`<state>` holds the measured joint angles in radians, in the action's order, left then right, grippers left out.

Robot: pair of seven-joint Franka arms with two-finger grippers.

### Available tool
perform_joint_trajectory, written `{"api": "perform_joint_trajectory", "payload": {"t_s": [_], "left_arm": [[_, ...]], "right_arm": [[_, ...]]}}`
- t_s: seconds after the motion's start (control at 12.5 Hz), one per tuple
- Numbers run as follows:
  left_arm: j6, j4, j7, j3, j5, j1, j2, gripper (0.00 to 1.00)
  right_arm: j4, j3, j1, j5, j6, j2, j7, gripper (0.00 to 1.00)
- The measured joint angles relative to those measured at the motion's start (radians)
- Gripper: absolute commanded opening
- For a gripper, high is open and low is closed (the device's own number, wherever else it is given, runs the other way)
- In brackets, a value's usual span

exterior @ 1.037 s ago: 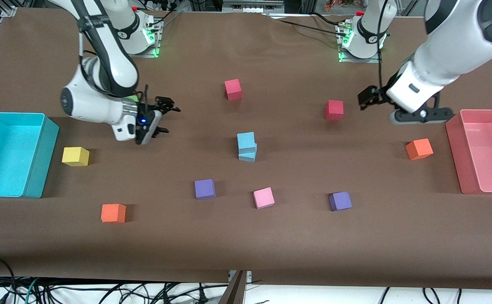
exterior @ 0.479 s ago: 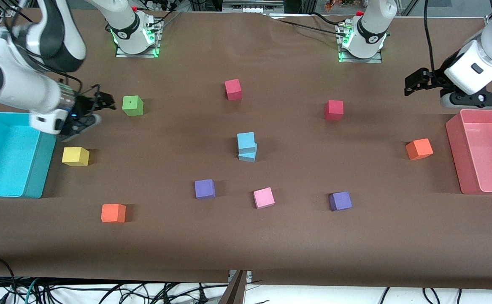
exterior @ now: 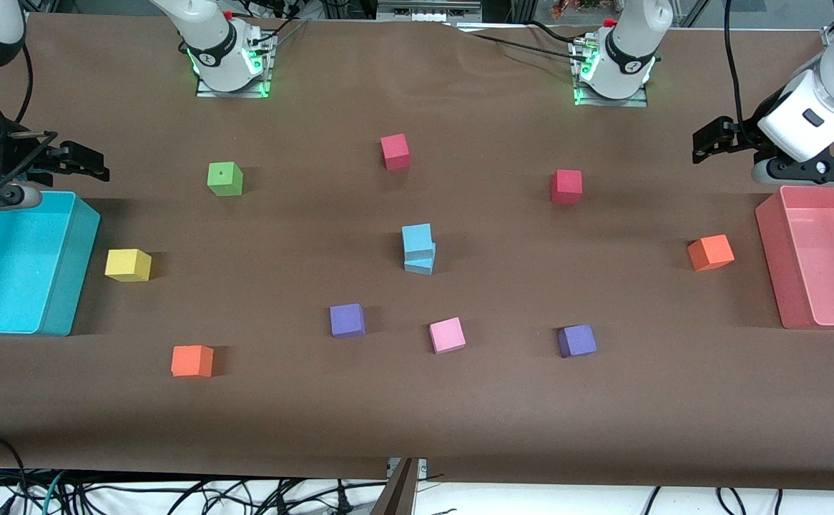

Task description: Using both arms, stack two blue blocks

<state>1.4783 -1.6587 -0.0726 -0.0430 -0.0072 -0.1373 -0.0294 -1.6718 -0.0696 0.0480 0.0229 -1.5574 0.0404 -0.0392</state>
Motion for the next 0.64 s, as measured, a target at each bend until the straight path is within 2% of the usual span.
{"api": "perform_joint_trajectory", "payload": {"t_s": [0.16,0.64], "left_arm": [[0.000,0.000,0.000,0.000,0.000,0.000,0.000,1.00],[-0.001,0.000,0.000,0.001,0.001,0.000,0.000,1.00]], "right_arm": [[0.008,0.015,-0.002,-0.003,-0.005,-0.010,0.102,1.00],[0.010,0.017,-0.047,-0.008,-0.031,-0.026,0.116,1.00]]}}
